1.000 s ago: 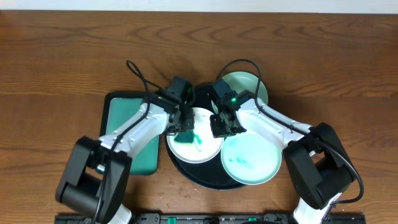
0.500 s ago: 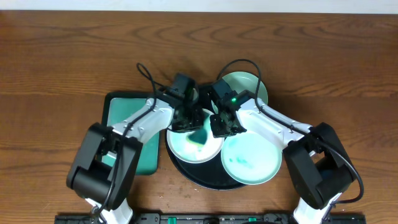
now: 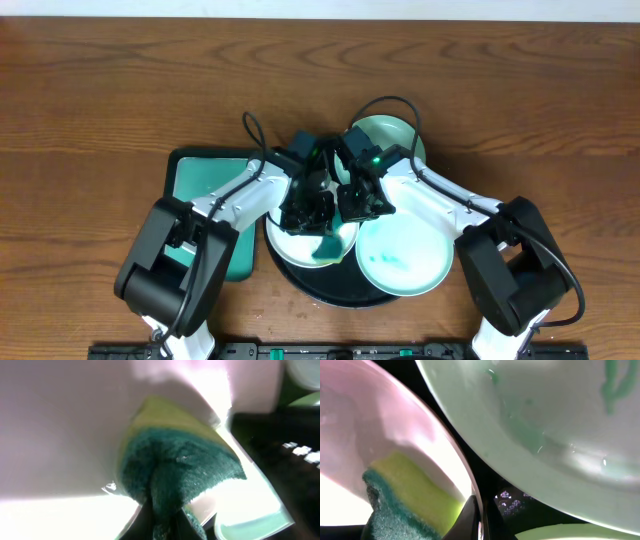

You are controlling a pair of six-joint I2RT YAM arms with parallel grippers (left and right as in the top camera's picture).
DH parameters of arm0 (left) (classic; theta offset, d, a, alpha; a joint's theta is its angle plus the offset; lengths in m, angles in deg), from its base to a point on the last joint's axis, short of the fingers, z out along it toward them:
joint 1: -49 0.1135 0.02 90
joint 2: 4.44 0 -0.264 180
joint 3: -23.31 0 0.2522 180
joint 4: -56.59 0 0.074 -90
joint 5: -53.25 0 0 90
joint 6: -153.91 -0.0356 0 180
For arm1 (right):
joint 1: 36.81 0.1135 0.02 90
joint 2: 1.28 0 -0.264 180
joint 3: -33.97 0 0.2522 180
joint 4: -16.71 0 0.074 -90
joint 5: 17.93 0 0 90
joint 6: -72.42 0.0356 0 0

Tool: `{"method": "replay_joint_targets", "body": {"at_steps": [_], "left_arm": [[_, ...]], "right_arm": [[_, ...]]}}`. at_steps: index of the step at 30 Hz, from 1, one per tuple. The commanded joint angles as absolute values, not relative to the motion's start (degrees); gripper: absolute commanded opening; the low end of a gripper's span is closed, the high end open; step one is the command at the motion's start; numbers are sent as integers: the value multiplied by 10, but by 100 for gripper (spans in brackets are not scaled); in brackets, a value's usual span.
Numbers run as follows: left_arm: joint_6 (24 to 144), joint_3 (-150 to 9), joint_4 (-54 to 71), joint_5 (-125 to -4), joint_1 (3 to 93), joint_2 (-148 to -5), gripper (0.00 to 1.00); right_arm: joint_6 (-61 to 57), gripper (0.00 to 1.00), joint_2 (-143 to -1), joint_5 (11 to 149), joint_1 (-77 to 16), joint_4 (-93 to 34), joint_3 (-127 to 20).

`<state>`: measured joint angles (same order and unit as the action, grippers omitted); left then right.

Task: Clean dirty plates on tray and stack at the side
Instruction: 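Scrub the white plate with the sponge while right gripper holds it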

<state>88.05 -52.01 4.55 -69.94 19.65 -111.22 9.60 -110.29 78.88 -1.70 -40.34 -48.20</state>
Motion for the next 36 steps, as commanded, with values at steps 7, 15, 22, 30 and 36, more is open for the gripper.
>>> {"method": "replay_joint_targets", "body": {"at_steps": [7,15,22,30,36], "left_arm": [[981,-497,-4,-292,204,-1129,7],[1048,-499,-4,-252,226,-1129,7],[1062,-528,-9,-206,226,-1129,7],[1090,-559,-6,-162,226,-1129,7],[1116,-558,39,-238,226,-1129,7]], "right_arm": [[111,1,-1110,801,-12,-412,-472],[111,1,-1110,800,-12,-415,-472],[111,1,-1110,800,-12,-414,-472],[111,1,-1110,800,-12,-416,-472],[111,1,-1110,800,-12,-417,-472]]}}
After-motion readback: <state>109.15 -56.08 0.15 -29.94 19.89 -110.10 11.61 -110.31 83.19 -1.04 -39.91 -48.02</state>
